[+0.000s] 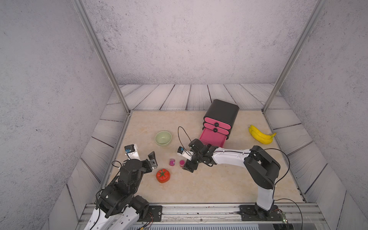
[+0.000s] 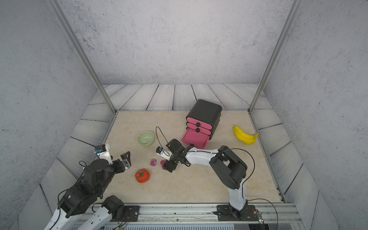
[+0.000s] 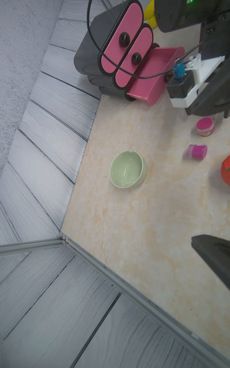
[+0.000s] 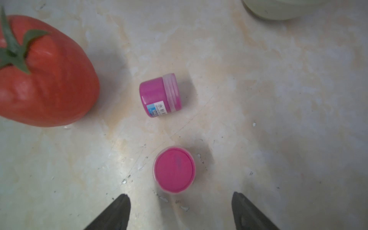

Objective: Put the paint cans in the drawer according to color
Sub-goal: Pick up the paint can at the center of the board.

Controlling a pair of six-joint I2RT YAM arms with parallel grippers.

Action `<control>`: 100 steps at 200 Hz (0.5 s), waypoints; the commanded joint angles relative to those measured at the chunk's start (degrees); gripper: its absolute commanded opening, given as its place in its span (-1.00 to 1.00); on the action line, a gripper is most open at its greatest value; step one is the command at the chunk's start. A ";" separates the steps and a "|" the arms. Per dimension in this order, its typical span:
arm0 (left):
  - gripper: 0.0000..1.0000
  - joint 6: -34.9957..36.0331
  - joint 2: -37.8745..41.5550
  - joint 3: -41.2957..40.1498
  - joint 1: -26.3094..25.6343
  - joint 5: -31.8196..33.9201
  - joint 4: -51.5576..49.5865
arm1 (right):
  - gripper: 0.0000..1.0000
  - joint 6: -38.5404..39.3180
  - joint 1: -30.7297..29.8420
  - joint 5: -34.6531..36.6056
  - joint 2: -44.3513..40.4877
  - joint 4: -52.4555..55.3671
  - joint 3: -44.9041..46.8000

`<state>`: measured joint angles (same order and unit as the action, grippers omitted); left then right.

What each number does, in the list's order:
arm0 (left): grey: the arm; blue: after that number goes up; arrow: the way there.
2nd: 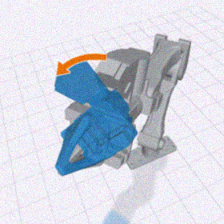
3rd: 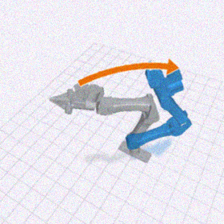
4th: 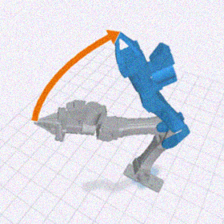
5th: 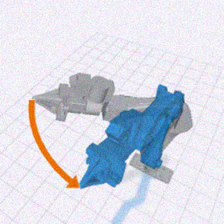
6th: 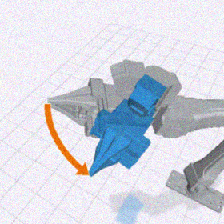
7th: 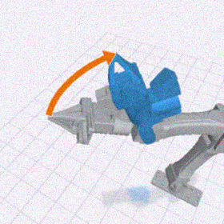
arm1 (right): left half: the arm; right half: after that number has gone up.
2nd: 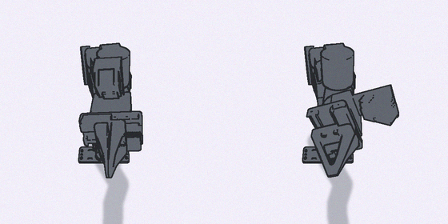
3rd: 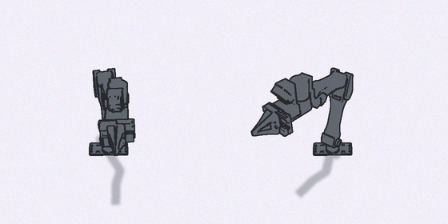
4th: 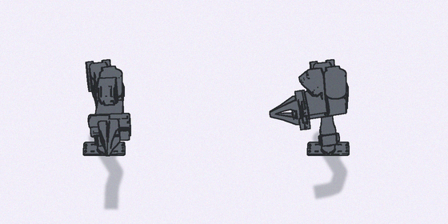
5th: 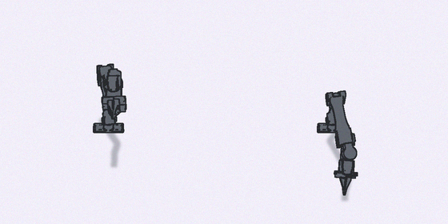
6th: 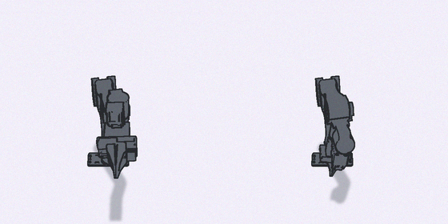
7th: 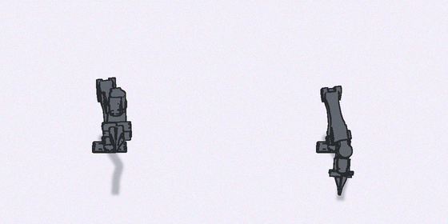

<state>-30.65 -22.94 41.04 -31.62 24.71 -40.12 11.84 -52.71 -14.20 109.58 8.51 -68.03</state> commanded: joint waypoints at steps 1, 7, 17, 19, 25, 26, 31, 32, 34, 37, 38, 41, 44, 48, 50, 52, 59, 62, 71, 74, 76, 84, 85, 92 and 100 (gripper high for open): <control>0.99 2.52 -0.52 1.77 0.15 1.70 -0.18 | 0.65 0.48 -0.83 3.55 4.00 3.61 -3.78; 0.97 2.74 -0.71 1.76 0.15 1.91 -0.05 | 0.62 0.27 -0.82 3.44 4.83 4.29 -4.83; 0.97 2.97 -0.95 1.68 0.15 2.34 0.02 | 0.56 0.09 -0.99 2.85 6.19 5.81 -6.59; 0.97 3.04 -0.96 1.68 0.15 2.36 0.03 | 0.53 0.11 -0.99 2.68 6.46 6.03 -6.90; 0.97 3.27 -1.14 1.59 0.15 2.45 0.13 | 0.48 0.07 -0.99 2.28 7.14 6.69 -7.84; 0.97 3.30 -1.19 1.59 0.15 2.45 0.22 | 0.48 0.10 -1.04 2.26 7.27 6.82 -7.96; 0.97 3.56 -1.37 1.51 0.15 2.45 0.38 | 0.44 0.07 -1.04 2.18 7.83 7.21 -8.59; 0.97 3.62 -1.39 1.46 0.15 2.49 0.43 | 0.43 0.10 -1.11 2.17 7.88 7.26 -8.69; 0.97 3.64 -1.40 1.49 0.15 2.46 0.40 | 0.42 0.09 -1.09 2.22 8.03 7.45 -8.87; 0.97 3.73 -1.41 1.50 0.15 2.52 0.59 | 0.39 0.09 -1.13 2.24 8.28 7.59 -9.21; 0.97 3.75 -1.45 1.50 0.15 2.53 0.58 | 0.39 0.06 -1.10 2.24 8.37 7.67 -9.26; 0.97 3.90 -1.48 1.50 0.15 2.45 0.71 | 0.37 0.08 -1.16 2.36 8.68 7.85 -9.71; 0.97 4.00 -1.55 1.50 0.15 2.45 0.86 | 0.35 0.07 -1.17 2.41 8.86 8.10 -10.06; 0.97 4.19 -1.57 1.49 0.15 2.45 0.96 | 0.33 0.08 -1.16 2.44 9.25 8.37 -10.52; 0.97 4.29 -1.65 1.57 0.15 2.45 1.04 | 0.31 0.06 -1.23 2.47 9.42 8.58 -10.76; 0.97 4.40 -1.71 1.61 0.15 2.45 1.08 | 0.29 0.04 -1.29 2.50 9.56 8.72 -10.97; 0.97 4.69 -1.80 1.72 0.13 2.45 1.26 | 0.25 -0.01 -1.34 2.51 10.11 9.31 -11.75; 0.97 4.74 -1.92 1.68 0.15 2.45 1.31 | 0.24 -0.05 -1.31 2.44 10.25 9.59 -11.99; 0.97 5.10 -1.94 1.68 0.15 2.45 1.43 | 0.20 -0.20 -1.31 1.95 10.64 10.01 -12.69; 0.97 5.20 -1.96 1.60 0.13 2.49 1.54 | 0.17 -0.23 -1.34 1.67 10.77 10.10 -12.88; 0.97 5.17 -1.94 1.51 0.21 2.53 1.54 | 0.15 -0.23 -1.28 1.51 10.86 10.16 -13.02; 0.97 5.19 -1.96 1.35 0.21 2.78 1.54 | 0.10 -0.17 -1.37 1.03 11.15 10.44 -13.42; 0.97 5.22 -1.95 1.34 0.23 2.79 1.54 | 0.09 -0.16 -1.36 1.02 11.17 10.50 -13.48; 0.97 5.25 -1.93 1.15 0.19 2.89 1.54 | 0.08 -0.23 -1.34 0.85 11.55 11.06 -14.05; 0.97 5.29 -1.85 1.15 0.23 2.97 1.62 | 0.06 -0.32 -1.37 0.73 11.96 11.54 -14.59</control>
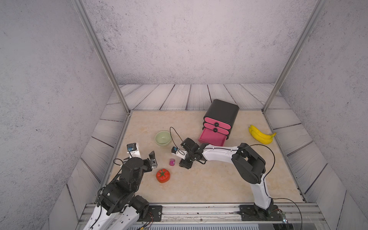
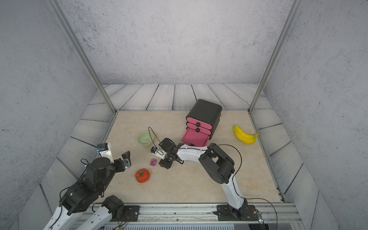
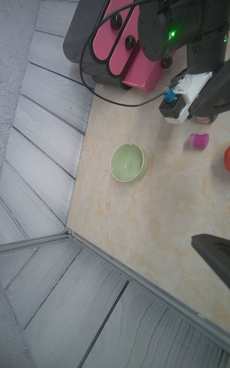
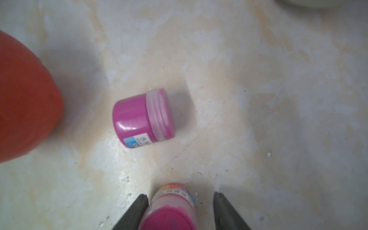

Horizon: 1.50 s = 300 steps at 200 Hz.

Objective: Put the paint cans in the drawer according to color
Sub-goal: Pick up the paint can at the center of the board, then place the paint can in the drawer.

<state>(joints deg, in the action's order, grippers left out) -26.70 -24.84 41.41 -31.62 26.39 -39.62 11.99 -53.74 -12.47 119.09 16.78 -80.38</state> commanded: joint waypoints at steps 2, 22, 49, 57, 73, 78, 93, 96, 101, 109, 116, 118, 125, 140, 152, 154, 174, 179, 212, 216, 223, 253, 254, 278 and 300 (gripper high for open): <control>0.97 1.42 0.03 0.71 0.24 1.29 1.12 | 0.05 -0.47 -0.37 -1.03 2.50 3.31 -2.24; 0.97 1.66 0.09 0.69 0.24 1.20 1.41 | -0.16 -0.66 -0.32 -1.23 2.30 3.53 -2.58; 0.97 1.77 0.13 0.73 0.24 0.86 1.47 | -0.34 -1.92 -0.28 -0.45 -0.11 1.88 -0.90; 0.97 1.81 0.23 0.78 0.27 0.68 1.55 | -0.34 -2.80 -0.25 0.34 -1.51 0.39 0.36; 0.97 1.82 0.07 0.76 0.24 0.25 1.65 | -0.34 -5.44 -0.08 3.18 -5.37 -2.77 3.64; 0.97 1.75 0.13 0.73 0.24 0.02 1.73 | -0.34 -6.34 0.09 4.49 -6.85 -3.79 4.82; 0.97 1.70 -0.10 0.61 0.25 -0.61 2.08 | -0.33 -8.67 1.13 8.77 -11.35 -6.32 8.42; 0.97 1.66 -0.22 0.60 0.24 -0.76 2.20 | -0.33 -9.10 1.50 9.52 -12.08 -6.89 9.15; 0.97 1.59 -0.36 0.57 0.24 -1.09 2.30 | -0.32 -9.73 2.09 10.73 -13.90 -7.61 10.28; 0.97 1.54 -0.66 0.43 0.24 -1.68 2.56 | -0.31 -10.87 3.38 12.91 -16.16 -8.43 11.91; 0.97 1.47 -0.94 0.30 0.24 -2.19 2.83 | -0.31 -11.67 4.73 14.52 -17.82 -8.89 13.13; 0.97 1.39 -1.01 0.35 0.24 -2.32 2.89 | -0.31 -11.89 5.12 14.92 -18.29 -8.94 13.40; 0.97 1.26 -1.34 0.26 0.24 -2.82 3.09 | -0.31 -12.67 6.73 16.56 -19.85 -9.11 14.22; 0.97 1.09 -2.03 0.09 0.24 -3.98 3.64 | -0.31 -13.77 10.36 18.29 -21.58 -8.87 14.75; 0.97 0.83 -2.62 0.08 0.24 -4.71 4.05 | -0.31 -14.32 13.15 19.41 -21.46 -7.84 13.87; 0.97 0.83 -2.66 0.03 0.24 -4.82 4.09 | -0.31 -14.35 13.51 19.59 -21.40 -7.64 13.63; 0.97 0.60 -3.40 0.08 0.24 -5.64 4.37 | -0.31 -14.80 16.46 21.24 -19.45 -6.45 11.19; 0.97 0.52 -3.46 0.08 0.24 -5.86 4.38 | -0.31 -14.84 16.89 21.68 -18.69 -6.33 10.48; 0.97 0.33 -3.67 -0.07 0.28 -6.57 4.51 | -0.30 -15.97 18.52 25.20 -13.19 -4.09 5.14; 0.97 0.40 -3.72 -0.10 0.24 -6.61 4.48 | -0.30 -16.28 18.72 25.29 -12.48 -3.95 4.61; 0.97 0.34 -3.72 -0.10 0.24 -6.70 4.50 | -0.30 -16.98 19.02 25.02 -11.13 -3.49 3.74; 0.97 0.47 -4.25 0.01 0.24 -7.11 4.62 | -0.29 -18.63 19.79 25.04 -6.96 -0.63 0.32; 0.97 0.44 -4.25 0.04 0.24 -7.13 4.67 | -0.29 -18.69 19.75 25.04 -6.86 -0.66 0.31; 0.97 0.42 -4.78 0.07 0.24 -7.57 4.68 | -0.26 -19.76 19.90 25.47 -5.79 -1.35 1.01; 0.97 0.43 -5.43 0.13 0.24 -8.24 5.01 | -0.18 -20.51 20.29 25.73 -4.11 -0.85 -0.07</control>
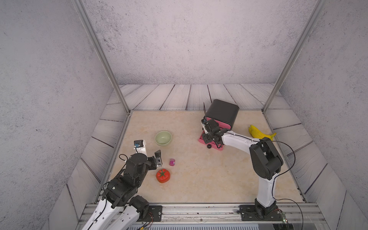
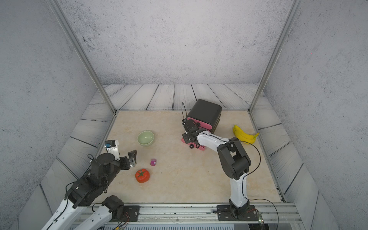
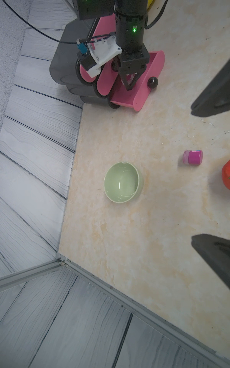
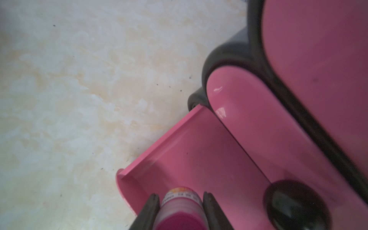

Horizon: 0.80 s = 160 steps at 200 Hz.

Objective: Put the paint cans in the drawer according to color
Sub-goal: Place the paint can in the drawer.

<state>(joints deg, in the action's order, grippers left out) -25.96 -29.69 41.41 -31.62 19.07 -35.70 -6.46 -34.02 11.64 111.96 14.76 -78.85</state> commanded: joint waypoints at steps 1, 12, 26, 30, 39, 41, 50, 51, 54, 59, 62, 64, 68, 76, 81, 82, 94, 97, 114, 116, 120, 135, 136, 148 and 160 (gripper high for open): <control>0.97 -0.32 -0.60 0.10 0.24 -0.94 1.13 | -0.18 -2.11 0.60 1.63 3.14 1.20 -1.63; 0.97 -0.36 -0.94 0.14 0.24 -1.37 1.23 | -0.12 -2.57 0.81 1.42 3.69 1.63 -2.16; 0.97 -0.49 -1.35 0.18 0.24 -1.75 1.14 | 0.03 -3.01 0.97 1.11 3.96 1.62 -2.36; 0.97 -0.58 -1.42 0.19 0.24 -1.88 1.12 | 0.06 -3.11 1.04 0.97 3.92 1.59 -2.32; 0.97 -0.63 -1.59 0.25 0.24 -2.17 1.16 | 0.11 -3.31 1.12 0.48 3.74 1.58 -2.30; 0.97 -0.71 -1.60 0.23 0.24 -2.23 1.16 | 0.13 -3.37 1.12 0.42 3.67 1.61 -2.24; 0.97 -0.80 -1.85 0.25 0.24 -2.61 1.29 | 0.17 -3.43 1.15 -0.11 3.07 1.50 -2.18; 0.97 -0.78 -1.85 0.25 0.28 -2.66 1.27 | 0.17 -3.41 1.15 -0.16 2.90 1.50 -2.18; 0.97 -0.90 -1.94 0.24 0.24 -2.84 1.37 | 0.17 -3.45 1.19 -0.33 2.56 1.50 -2.09; 0.97 -1.02 -2.16 0.16 0.24 -3.17 1.49 | 0.18 -3.62 1.25 -0.62 1.81 1.41 -1.89; 0.97 -1.15 -2.29 0.24 0.24 -3.43 1.51 | 0.18 -3.67 1.11 -0.85 1.28 1.41 -1.74; 0.97 -1.17 -2.41 0.25 0.24 -3.60 1.56 | 0.18 -3.73 1.13 -0.97 0.61 1.41 -1.61; 0.97 -1.20 -2.68 0.25 0.24 -4.08 1.61 | 0.18 -3.86 1.19 -1.33 -0.17 1.41 -1.53; 0.97 -1.45 -3.28 0.25 0.24 -5.32 1.83 | 0.18 -4.44 1.15 -2.36 -3.30 1.06 -0.34; 0.97 -1.57 -3.75 0.25 0.24 -6.28 2.07 | 0.17 -4.91 1.14 -3.12 -5.43 0.31 0.89; 0.97 -1.61 -3.86 0.25 0.24 -6.39 2.14 | 0.17 -4.98 1.10 -3.29 -5.96 0.15 1.20; 0.97 -2.14 -5.44 0.05 0.24 -9.11 2.75 | 0.17 -5.96 1.06 -5.92 -12.74 -3.86 6.11; 0.97 -2.16 -5.92 0.01 0.24 -10.00 2.93 | 0.16 -6.39 1.06 -6.64 -14.62 -5.08 7.60; 1.00 -2.54 -9.61 0.25 0.24 -14.20 3.18 | 0.16 -9.75 1.07 -10.26 -25.24 -11.51 17.17; 1.00 -2.59 -10.06 0.32 0.24 -14.71 3.18 | 0.16 -10.42 1.15 -10.63 -26.71 -12.15 18.39; 1.00 -2.69 -11.06 0.43 0.24 -15.70 3.18 | 0.16 -11.75 1.17 -11.23 -29.32 -13.46 20.84; 0.93 -2.74 -15.26 1.20 0.24 -18.69 2.54 | 0.16 -18.67 1.20 -13.26 -37.61 -18.01 30.60; 0.93 -2.76 -15.55 1.30 0.24 -18.88 2.47 | 0.16 -19.29 1.22 -13.37 -38.09 -18.32 31.30; 0.86 -2.83 -18.69 2.23 0.24 -20.14 1.21 | 0.16 -25.84 1.25 -15.36 -43.29 -22.41 39.28; 0.79 -3.05 -21.46 3.08 0.21 -20.85 -0.14 | 0.16 -31.90 1.35 -17.05 -46.87 -26.57 46.70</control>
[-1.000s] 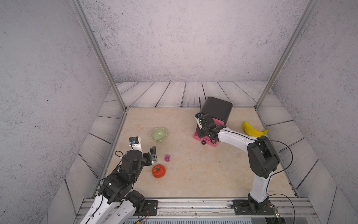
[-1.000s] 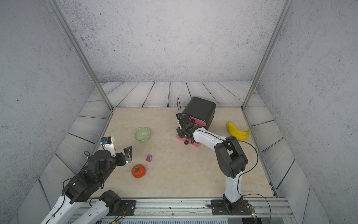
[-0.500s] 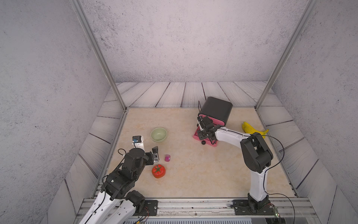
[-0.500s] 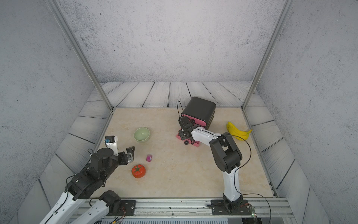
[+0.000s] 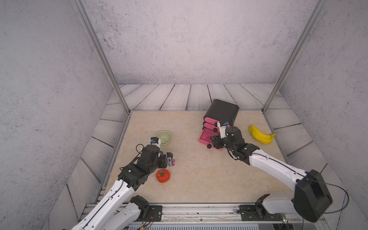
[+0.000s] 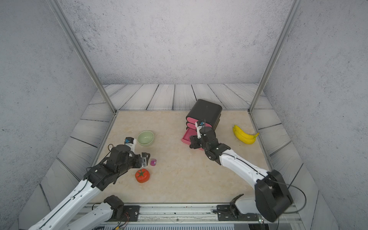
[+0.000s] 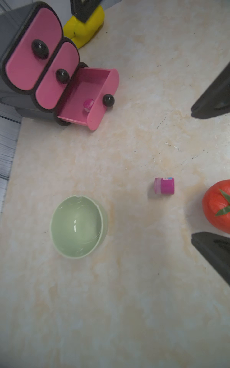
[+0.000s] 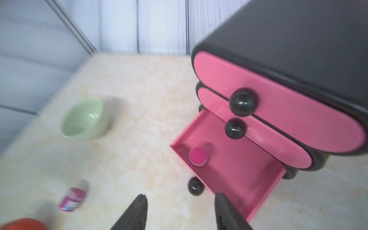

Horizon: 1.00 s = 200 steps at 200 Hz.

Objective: Put the paint cans in the drawer according to color
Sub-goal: Place the paint can in the drawer, then pick up the paint can at the center of the board.

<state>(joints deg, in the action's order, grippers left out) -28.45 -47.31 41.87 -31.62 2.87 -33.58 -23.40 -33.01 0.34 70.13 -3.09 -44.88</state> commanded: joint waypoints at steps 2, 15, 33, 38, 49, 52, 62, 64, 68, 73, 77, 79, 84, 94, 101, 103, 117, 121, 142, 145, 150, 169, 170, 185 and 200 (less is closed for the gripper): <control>0.78 -0.62 -4.26 2.76 0.23 -4.66 -2.56 | 0.15 -15.77 0.39 -6.09 -5.51 -9.22 13.84; 0.69 -1.00 -8.02 4.25 0.15 -4.84 -5.26 | 0.15 -19.67 0.41 -6.58 -7.07 -13.60 20.03; 0.62 0.22 -14.56 6.66 -0.04 -6.62 -9.17 | 0.15 -20.30 0.72 -5.72 -7.88 -14.74 22.71; 0.58 0.38 -16.47 7.45 -0.11 -7.13 -10.16 | 0.15 -19.70 0.81 -5.50 -7.99 -13.72 22.32; 0.56 0.91 -20.73 9.82 -0.24 -7.23 -13.44 | 0.16 -18.15 0.77 -5.47 -7.99 -11.50 20.67; 0.55 1.01 -21.86 10.35 -0.35 -7.06 -14.20 | 0.15 -17.82 0.87 -5.51 -7.99 -11.05 20.25; 0.55 2.32 -25.14 11.75 -0.49 -6.80 -15.25 | 0.16 -17.06 0.92 -6.26 -7.60 -10.37 19.39; 0.54 2.58 -25.82 12.23 -0.58 -6.69 -15.52 | 0.16 -17.04 0.89 -6.37 -7.58 -10.34 19.28; 0.54 2.98 -26.96 13.12 -0.61 -6.31 -16.22 | 0.15 -16.97 0.93 -6.58 -7.43 -10.25 19.19; 0.54 3.67 -28.46 14.22 -0.72 -5.84 -17.09 | 0.15 -16.96 0.93 -6.77 -7.20 -10.26 19.06; 0.54 4.21 -29.73 14.98 -0.79 -5.40 -17.49 | 0.16 -17.04 0.90 -6.90 -7.01 -10.46 19.04; 0.54 4.41 -30.16 15.34 -0.81 -5.22 -17.70 | 0.15 -17.03 0.88 -6.97 -6.91 -10.51 19.04; 0.54 4.70 -31.56 16.28 -0.82 -4.74 -18.11 | 0.15 -17.04 0.91 -7.10 -6.74 -10.66 19.07; 0.55 4.97 -34.17 17.68 -0.81 -3.80 -18.60 | 0.15 -16.90 0.93 -7.24 -6.55 -10.62 18.97; 0.55 4.94 -36.06 18.72 -0.73 -3.45 -18.80 | 0.15 -16.70 0.93 -7.27 -6.53 -10.62 18.88; 0.54 4.97 -36.64 19.01 -0.73 -3.22 -18.91 | 0.15 -16.68 0.93 -7.28 -6.57 -10.57 18.87; 0.54 5.30 -41.05 21.00 -0.75 -2.78 -19.95 | 0.15 -16.47 1.02 -7.32 -6.91 -10.16 18.71; 0.53 5.51 -42.28 21.52 -0.79 -2.56 -20.18 | 0.15 -16.29 1.07 -7.37 -6.98 -9.92 18.62; 0.42 6.63 -47.15 23.02 -0.73 -1.76 -20.28 | 0.15 -16.05 1.23 -7.31 -7.85 -8.91 18.69; 0.41 6.69 -47.63 23.19 -0.66 -1.63 -20.25 | 0.15 -16.01 1.19 -7.24 -7.99 -8.75 18.82; 0.40 6.98 -48.37 23.35 -0.64 -1.38 -20.08 | 0.15 -15.99 1.22 -7.09 -8.33 -8.35 18.89; 0.24 8.07 -50.83 23.84 -0.29 -1.68 -18.90 | 0.15 -15.83 1.43 -6.55 -9.94 -7.31 19.25; 0.23 8.11 -51.02 23.90 -0.29 -1.71 -18.94 | 0.15 -15.81 1.45 -6.44 -9.99 -7.24 19.34; 0.14 8.67 -53.38 25.07 -0.11 -2.00 -18.99 | 0.15 -15.64 1.59 -5.93 -11.09 -6.79 19.57; 0.08 8.93 -55.36 25.54 -0.03 -2.09 -18.43 | 0.15 -15.57 1.65 -5.75 -11.85 -6.25 19.58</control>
<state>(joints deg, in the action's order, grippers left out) -21.02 -100.38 65.47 -32.10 0.23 -51.53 -39.94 -31.64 -6.04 60.51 -10.79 -25.41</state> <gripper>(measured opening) 0.557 0.578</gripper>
